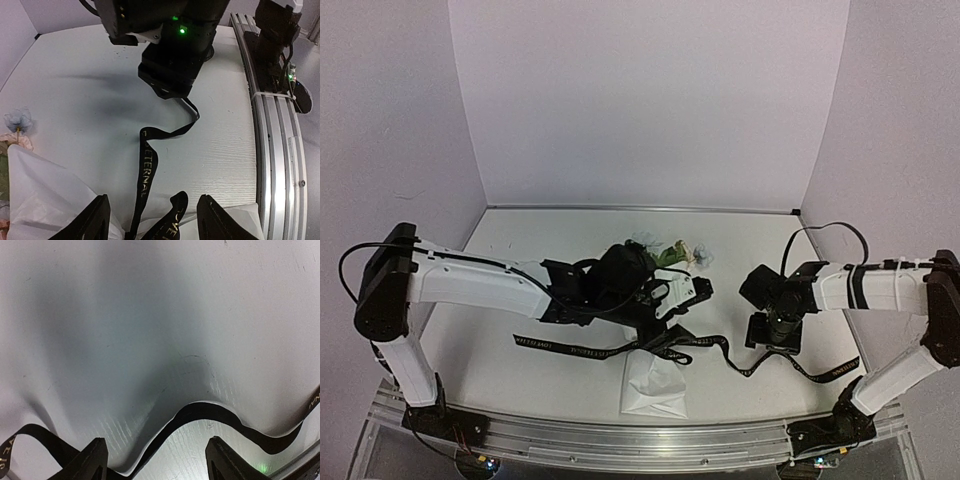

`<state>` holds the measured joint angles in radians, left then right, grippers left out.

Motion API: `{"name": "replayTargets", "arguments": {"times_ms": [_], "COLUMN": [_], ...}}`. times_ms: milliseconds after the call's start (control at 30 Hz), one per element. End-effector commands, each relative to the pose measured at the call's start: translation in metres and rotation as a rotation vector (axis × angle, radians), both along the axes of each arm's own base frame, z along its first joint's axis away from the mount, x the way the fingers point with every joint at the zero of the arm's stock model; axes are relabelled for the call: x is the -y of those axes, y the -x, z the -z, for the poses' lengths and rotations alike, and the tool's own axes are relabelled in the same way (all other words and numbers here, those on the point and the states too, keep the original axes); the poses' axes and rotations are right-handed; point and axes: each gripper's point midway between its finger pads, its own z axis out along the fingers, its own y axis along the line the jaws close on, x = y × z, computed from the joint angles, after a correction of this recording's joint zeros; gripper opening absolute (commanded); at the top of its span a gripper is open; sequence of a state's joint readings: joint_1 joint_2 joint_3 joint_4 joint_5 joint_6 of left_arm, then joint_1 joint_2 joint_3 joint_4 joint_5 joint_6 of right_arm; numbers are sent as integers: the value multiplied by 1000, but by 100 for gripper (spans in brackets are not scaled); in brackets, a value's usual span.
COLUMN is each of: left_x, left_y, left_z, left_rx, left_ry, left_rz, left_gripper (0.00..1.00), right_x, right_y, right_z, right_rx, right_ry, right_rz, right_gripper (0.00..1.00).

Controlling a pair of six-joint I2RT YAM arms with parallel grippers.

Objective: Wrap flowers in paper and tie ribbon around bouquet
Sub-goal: Cross the half-tied ribbon over the folded bouquet.

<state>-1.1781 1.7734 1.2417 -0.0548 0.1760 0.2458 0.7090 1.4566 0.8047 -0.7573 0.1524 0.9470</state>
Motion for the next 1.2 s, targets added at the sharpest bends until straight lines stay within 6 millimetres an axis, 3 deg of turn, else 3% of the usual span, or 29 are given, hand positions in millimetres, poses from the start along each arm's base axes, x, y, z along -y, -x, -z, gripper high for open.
{"name": "replayTargets", "arguments": {"times_ms": [0,233,367,433,533,633,733,800,933,1167], "left_x": [-18,-56,-72,-78,-84,-89,-94,-93,-89,-76], "left_y": [-23,-51,-64,-71,-77,-81,-89,-91,-87,-76], "left_z": [-47,-64,-67,-67,-67,-71,-72,-69,-59,-42], "left_rx": [11,-22,-41,-47,-53,-50,-22,-1,106,242], "left_ry": [140,207,229,233,238,248,248,232,219,247], "left_rz": [-101,-187,-217,-232,-230,-216,-202,-176,-80,87], "left_gripper": [62,62,62,63,63,63,63,63,62,62], "right_x": [9,16,-1,-14,-46,-103,-168,-186,-208,-207], "right_y": [-10,-10,-26,-36,-56,-70,-60,-40,0,18], "right_z": [8,23,11,-1,-25,-63,-108,-128,-157,-164], "right_rx": [59,95,103,100,102,82,43,12,-50,-76], "right_ry": [42,49,35,1,-103,-291,-520,-565,-635,-651], "right_rz": [112,161,40,-35,-157,-357,-616,-759,-959,-1018], "right_gripper": [64,43,7,0,0,0,0,0,0,0]}}
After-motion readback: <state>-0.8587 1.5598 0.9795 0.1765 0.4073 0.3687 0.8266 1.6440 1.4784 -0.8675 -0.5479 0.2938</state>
